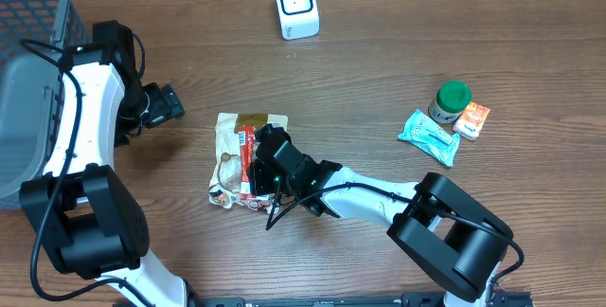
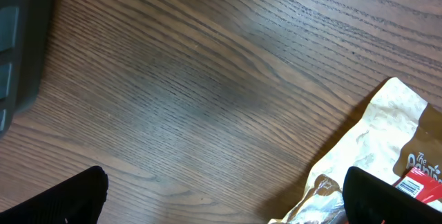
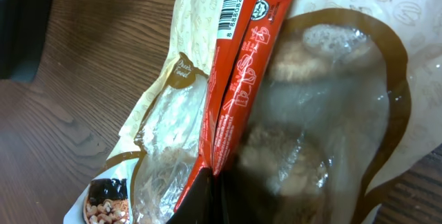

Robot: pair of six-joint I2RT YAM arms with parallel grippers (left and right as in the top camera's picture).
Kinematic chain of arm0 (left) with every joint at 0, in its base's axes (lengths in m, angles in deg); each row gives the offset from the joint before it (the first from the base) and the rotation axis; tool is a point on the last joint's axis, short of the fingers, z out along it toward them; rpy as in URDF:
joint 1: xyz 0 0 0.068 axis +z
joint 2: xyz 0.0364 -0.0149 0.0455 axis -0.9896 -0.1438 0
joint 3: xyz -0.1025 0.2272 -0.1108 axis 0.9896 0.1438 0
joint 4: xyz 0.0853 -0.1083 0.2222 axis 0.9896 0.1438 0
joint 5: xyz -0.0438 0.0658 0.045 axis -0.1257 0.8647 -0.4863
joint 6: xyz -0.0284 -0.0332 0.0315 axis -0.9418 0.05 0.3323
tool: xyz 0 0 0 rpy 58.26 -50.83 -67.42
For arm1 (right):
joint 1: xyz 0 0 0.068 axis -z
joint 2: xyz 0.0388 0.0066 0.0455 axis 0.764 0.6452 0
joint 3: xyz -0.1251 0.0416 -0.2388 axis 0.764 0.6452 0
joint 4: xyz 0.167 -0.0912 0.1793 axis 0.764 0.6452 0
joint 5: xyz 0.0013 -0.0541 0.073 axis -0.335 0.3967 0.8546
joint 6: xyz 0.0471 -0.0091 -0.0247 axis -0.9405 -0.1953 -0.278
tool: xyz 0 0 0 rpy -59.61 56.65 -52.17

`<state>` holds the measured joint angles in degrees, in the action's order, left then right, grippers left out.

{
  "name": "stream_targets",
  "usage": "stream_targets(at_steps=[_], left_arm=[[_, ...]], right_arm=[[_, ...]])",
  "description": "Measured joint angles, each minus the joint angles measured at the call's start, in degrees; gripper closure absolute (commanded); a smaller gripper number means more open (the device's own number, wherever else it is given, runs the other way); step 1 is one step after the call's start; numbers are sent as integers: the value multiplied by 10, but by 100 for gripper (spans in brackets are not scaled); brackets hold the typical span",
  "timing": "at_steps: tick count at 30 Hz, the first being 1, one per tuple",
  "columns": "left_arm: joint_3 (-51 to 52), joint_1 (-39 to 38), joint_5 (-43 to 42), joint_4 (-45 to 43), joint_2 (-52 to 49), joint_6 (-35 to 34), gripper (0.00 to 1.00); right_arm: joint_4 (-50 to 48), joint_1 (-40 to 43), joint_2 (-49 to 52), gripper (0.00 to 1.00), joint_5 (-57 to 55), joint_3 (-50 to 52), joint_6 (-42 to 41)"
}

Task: Scan the item barcode
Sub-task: 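Pull the red stick packet right off the PanTree bag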

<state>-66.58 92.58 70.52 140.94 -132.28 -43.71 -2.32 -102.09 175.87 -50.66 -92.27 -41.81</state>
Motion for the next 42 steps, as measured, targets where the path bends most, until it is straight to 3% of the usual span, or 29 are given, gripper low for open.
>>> stream_targets(at_steps=[6, 16, 22, 33, 42], left_arm=[[0, 0, 0, 0, 0, 0, 0], [0, 0, 0, 0, 0, 0, 0], [0, 0, 0, 0, 0, 0, 0], [0, 0, 0, 0, 0, 0, 0], [0, 0, 0, 0, 0, 0, 0]], right_arm=[[1, 14, -5, 96, 49, 0, 0], [1, 103, -46, 96, 303, 0, 7], [34, 123, -65, 96, 367, 0, 47], [212, 122, -239, 96, 323, 1, 171], [286, 122, -273, 96, 281, 1, 255]])
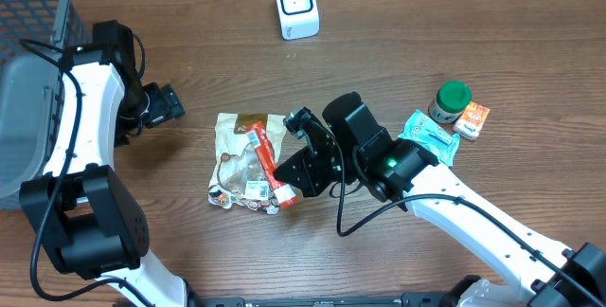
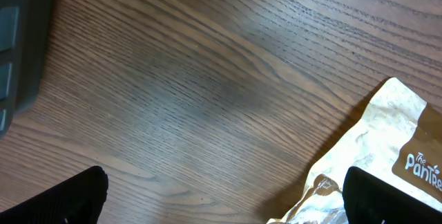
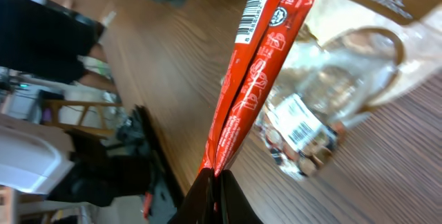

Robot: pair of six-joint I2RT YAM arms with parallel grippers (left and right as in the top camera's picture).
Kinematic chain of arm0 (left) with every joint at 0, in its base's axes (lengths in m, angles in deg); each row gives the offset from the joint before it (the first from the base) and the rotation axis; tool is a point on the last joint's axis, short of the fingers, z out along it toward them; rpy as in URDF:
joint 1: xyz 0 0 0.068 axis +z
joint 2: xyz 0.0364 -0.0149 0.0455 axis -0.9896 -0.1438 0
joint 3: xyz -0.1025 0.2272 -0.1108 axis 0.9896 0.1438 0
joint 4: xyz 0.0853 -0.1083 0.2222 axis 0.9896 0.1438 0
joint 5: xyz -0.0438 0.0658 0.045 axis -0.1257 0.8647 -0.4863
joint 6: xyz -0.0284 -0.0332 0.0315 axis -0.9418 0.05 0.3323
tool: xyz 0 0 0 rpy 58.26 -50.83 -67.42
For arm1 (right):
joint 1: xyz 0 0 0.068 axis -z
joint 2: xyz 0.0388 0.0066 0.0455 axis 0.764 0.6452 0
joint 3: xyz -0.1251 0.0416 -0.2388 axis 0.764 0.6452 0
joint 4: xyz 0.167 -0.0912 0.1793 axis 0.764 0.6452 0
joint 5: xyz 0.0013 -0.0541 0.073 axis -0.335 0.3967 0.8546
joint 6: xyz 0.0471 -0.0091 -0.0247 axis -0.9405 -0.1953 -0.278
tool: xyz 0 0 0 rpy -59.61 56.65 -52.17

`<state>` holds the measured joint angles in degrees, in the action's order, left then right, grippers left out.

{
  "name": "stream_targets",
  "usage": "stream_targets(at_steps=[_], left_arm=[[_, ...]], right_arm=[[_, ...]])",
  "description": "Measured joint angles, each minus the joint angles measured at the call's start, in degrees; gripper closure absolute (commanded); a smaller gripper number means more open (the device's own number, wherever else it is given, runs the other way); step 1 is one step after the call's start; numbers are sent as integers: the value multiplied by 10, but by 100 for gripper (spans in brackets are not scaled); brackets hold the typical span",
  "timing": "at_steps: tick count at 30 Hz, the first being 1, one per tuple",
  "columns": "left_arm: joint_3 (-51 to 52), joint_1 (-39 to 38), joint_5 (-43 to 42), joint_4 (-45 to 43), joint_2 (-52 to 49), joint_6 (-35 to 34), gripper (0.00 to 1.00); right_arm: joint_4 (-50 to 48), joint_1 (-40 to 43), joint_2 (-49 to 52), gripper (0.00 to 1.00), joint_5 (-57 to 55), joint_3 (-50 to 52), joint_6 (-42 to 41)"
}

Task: Scan the item barcode
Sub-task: 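Pull the red stick packet right off the PanTree bag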

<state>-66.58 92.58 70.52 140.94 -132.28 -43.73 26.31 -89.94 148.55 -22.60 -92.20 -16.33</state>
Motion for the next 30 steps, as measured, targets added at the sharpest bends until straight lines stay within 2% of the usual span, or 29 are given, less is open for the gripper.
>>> stream_targets(at_steps=[9, 30], left_arm=[[0, 0, 0, 0, 0, 0, 0], [0, 0, 0, 0, 0, 0, 0]], right_arm=[[26, 0, 0, 96, -70, 0, 17], [26, 0, 0, 96, -84, 0, 20]])
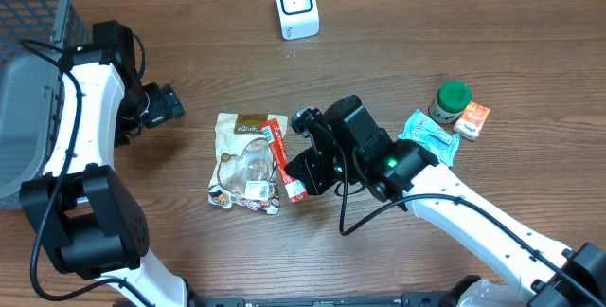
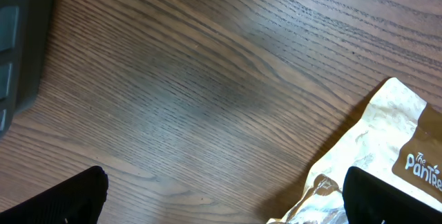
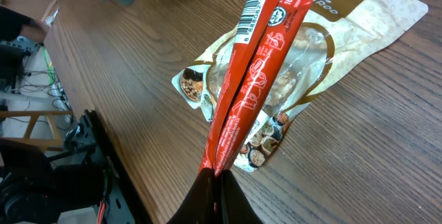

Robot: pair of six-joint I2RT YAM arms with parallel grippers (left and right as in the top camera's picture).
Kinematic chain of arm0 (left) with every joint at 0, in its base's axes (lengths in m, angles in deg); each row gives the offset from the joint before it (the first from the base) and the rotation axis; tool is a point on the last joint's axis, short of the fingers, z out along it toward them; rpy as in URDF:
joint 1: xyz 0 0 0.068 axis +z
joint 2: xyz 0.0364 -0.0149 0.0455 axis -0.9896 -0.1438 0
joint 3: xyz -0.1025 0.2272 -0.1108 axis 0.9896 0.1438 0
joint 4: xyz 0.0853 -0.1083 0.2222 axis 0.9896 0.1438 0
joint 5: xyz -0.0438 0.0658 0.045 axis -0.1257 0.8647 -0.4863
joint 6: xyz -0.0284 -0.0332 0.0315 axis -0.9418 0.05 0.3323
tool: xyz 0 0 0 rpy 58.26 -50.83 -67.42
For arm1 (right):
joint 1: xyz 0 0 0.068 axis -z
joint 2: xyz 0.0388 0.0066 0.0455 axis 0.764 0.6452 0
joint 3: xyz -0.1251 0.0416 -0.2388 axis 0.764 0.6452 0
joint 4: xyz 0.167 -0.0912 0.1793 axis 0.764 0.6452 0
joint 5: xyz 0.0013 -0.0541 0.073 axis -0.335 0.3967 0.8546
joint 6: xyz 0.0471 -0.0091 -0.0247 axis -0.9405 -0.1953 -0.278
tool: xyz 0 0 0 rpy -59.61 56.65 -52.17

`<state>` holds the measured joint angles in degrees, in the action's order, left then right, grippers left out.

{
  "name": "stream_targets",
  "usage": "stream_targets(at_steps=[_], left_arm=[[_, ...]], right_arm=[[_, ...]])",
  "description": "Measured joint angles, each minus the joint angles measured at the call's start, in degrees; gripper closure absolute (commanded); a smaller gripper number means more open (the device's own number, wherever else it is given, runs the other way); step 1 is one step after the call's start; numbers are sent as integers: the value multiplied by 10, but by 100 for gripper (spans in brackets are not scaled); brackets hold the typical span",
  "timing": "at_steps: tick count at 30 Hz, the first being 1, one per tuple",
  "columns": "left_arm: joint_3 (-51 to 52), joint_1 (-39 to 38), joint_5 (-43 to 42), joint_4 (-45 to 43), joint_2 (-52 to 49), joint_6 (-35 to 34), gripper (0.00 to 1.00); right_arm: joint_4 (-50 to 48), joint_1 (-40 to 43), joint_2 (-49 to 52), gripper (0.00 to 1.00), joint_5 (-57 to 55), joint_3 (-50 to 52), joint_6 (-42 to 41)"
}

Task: Scan the item barcode
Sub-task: 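Pull the red stick packet right off the PanTree bag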

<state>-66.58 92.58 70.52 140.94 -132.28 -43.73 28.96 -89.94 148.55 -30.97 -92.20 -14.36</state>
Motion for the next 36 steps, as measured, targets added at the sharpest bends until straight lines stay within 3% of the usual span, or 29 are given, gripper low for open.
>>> stream_targets(at_steps=[31, 36], left_arm=[[0, 0, 0, 0, 0, 0, 0], [0, 0, 0, 0, 0, 0, 0]], right_arm=[[0, 0, 0, 96, -77, 0, 0], [0, 0, 0, 96, -131, 0, 0]])
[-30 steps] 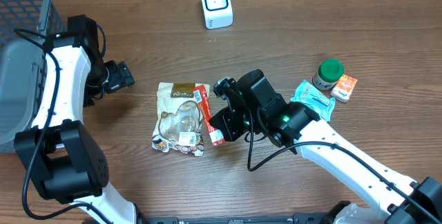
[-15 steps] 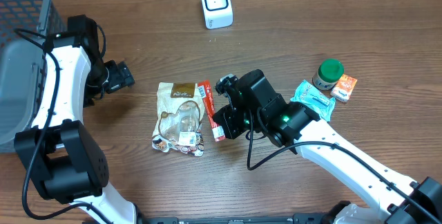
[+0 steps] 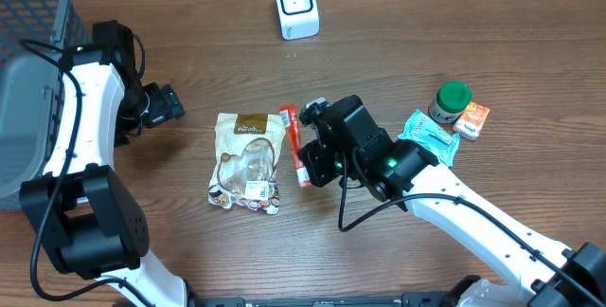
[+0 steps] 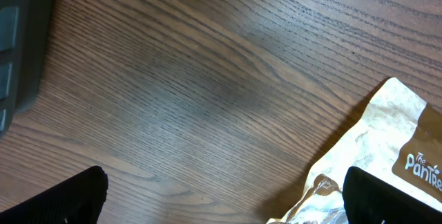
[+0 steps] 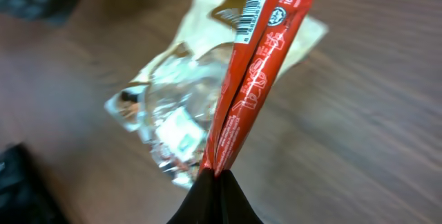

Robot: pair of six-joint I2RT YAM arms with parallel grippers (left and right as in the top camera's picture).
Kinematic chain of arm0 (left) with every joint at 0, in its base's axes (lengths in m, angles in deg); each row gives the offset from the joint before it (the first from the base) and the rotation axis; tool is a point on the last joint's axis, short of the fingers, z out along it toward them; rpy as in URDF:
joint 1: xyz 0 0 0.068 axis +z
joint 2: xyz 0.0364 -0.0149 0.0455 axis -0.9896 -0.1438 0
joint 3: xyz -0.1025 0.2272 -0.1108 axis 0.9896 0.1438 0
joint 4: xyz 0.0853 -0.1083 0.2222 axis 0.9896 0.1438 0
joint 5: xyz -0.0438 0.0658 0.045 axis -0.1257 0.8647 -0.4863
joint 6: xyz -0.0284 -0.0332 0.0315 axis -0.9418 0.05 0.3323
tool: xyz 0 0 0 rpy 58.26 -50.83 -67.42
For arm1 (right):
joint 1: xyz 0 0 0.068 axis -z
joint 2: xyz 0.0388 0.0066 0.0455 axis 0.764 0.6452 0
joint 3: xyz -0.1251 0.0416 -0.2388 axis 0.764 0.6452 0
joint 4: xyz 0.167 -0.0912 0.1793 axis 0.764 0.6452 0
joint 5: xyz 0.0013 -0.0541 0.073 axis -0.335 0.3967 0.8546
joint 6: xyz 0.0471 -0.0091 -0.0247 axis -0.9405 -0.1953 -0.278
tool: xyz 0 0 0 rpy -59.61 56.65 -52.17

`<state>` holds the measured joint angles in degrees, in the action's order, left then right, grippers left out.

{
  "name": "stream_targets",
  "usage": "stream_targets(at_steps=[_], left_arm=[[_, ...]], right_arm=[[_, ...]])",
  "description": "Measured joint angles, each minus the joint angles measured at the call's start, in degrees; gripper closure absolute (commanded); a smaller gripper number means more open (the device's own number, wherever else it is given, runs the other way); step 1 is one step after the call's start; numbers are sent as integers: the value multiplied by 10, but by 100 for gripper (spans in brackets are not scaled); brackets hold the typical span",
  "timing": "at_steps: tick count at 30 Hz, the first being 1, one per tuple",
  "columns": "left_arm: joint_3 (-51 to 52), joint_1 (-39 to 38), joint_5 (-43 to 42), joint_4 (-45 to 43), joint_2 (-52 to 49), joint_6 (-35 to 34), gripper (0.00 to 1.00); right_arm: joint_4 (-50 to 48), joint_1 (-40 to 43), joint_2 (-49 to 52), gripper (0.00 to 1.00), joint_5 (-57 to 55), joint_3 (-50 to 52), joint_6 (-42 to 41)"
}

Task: Scan the item barcode
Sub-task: 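Pull the red stick packet right off the PanTree bag, then carry the red stick packet up to the scanner with the right gripper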

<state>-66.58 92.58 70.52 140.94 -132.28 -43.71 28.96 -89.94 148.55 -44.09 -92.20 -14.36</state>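
Observation:
My right gripper point(image 5: 215, 175) is shut on a long red packet point(image 5: 259, 72) whose barcode shows at its far end. In the overhead view the red packet point(image 3: 294, 143) hangs above the table just right of a cream and clear snack bag point(image 3: 245, 160), with my right gripper point(image 3: 305, 176) at its near end. The white barcode scanner point(image 3: 295, 6) stands at the back middle of the table. My left gripper point(image 4: 221, 196) is open over bare wood at the far left, its dark fingertips point(image 4: 69, 198) wide apart, the snack bag's corner point(image 4: 387, 148) beside it.
A grey mesh basket point(image 3: 28, 70) sits at the left edge. At the right lie a green-capped jar point(image 3: 449, 101), a teal pouch point(image 3: 428, 135) and a small orange box point(image 3: 472, 119). Bare wood lies between the packet and the scanner.
My right gripper has carried the red packet a little right and toward the back, off the snack bag's edge. The right wrist view is now blurred. The left arm has not moved.
At first my right gripper was low on the snack bag, shut on the red packet lying on it. Then the packet was lifted and tilted above the bag. It then stood at the bag's right edge, and now hangs just right of it.

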Motion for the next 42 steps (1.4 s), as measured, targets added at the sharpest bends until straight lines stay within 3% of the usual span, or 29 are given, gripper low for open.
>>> stream_targets(at_steps=[7, 24, 31, 37, 42], left_arm=[[0, 0, 0, 0, 0, 0, 0], [0, 0, 0, 0, 0, 0, 0], [0, 0, 0, 0, 0, 0, 0], [0, 0, 0, 0, 0, 0, 0], [0, 0, 0, 0, 0, 0, 0]], right_arm=[[-1, 0, 0, 96, -82, 0, 27], [5, 0, 0, 97, -144, -8, 62], [44, 0, 0, 97, -174, -108, 86], [139, 0, 10, 97, -225, -291, 147], [90, 0, 14, 96, -291, -348, 226]])
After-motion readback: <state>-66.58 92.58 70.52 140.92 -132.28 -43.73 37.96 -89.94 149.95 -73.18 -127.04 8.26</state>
